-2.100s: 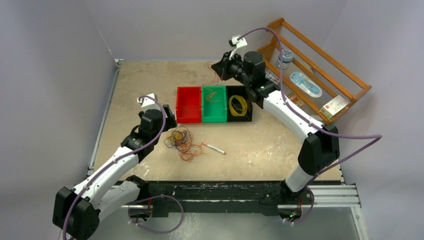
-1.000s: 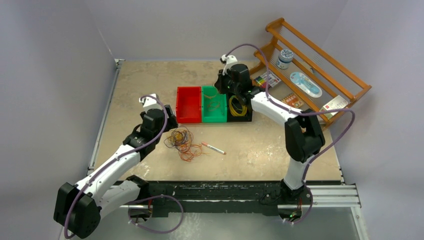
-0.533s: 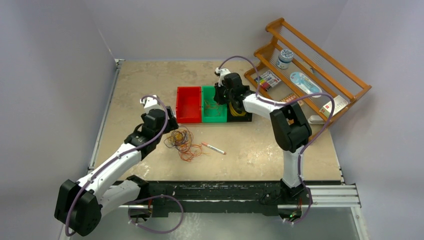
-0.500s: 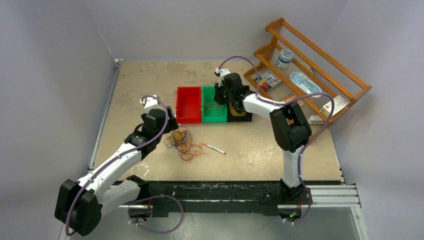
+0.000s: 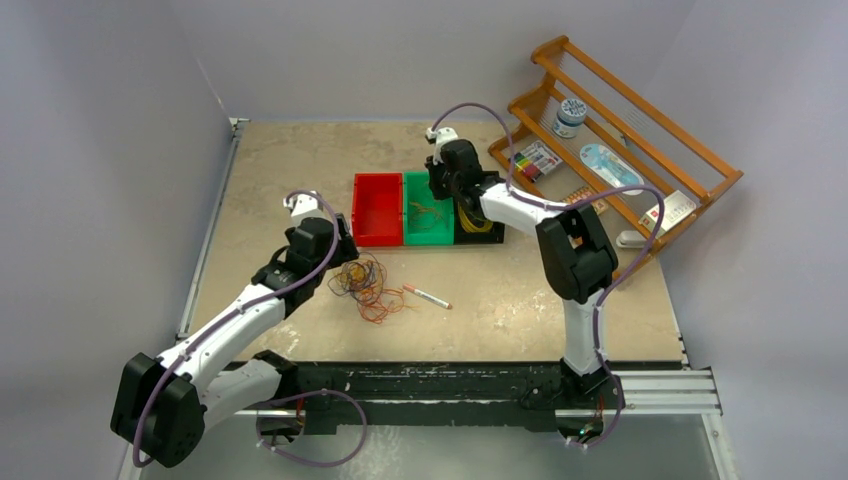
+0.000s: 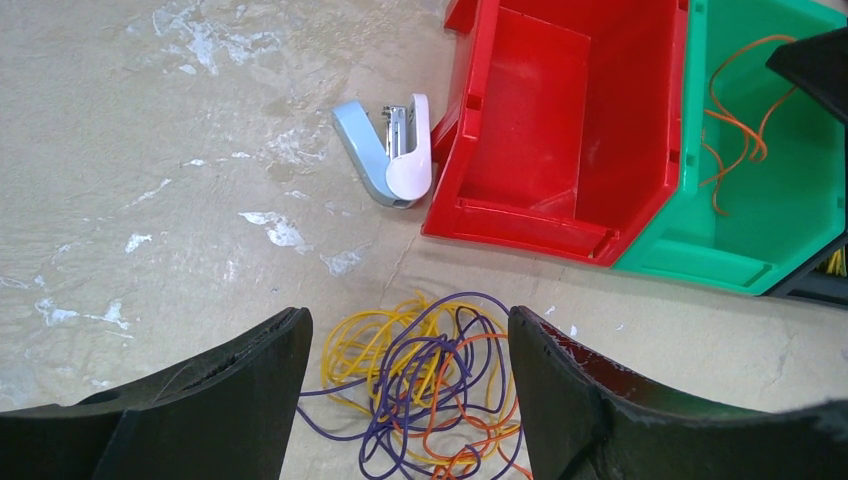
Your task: Untangle the cables
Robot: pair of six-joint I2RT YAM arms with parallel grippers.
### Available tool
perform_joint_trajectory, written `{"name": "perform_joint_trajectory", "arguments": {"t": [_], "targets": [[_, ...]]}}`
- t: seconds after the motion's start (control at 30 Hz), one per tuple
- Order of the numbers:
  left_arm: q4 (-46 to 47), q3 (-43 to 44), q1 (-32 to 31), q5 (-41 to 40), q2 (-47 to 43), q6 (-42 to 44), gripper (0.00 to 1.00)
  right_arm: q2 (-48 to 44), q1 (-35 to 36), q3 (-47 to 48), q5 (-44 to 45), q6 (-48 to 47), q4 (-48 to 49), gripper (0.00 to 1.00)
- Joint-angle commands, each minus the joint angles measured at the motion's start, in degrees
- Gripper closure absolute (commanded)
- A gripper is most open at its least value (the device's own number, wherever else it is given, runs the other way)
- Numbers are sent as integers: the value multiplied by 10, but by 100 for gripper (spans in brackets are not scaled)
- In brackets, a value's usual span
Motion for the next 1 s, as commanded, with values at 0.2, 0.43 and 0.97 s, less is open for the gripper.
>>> {"name": "perform_joint_trajectory", "arguments": {"t": [0.2, 0.43, 0.97], "targets": [[0, 10, 3, 7, -2, -8, 29, -28, 3, 24, 40, -22, 20, 65], [-10, 18, 3, 14, 4, -9, 29, -81, 3, -15, -25, -9, 38, 53], [-54, 28, 3, 36, 12, -12, 31, -212, 2, -137, -95, 42, 112, 47]]}}
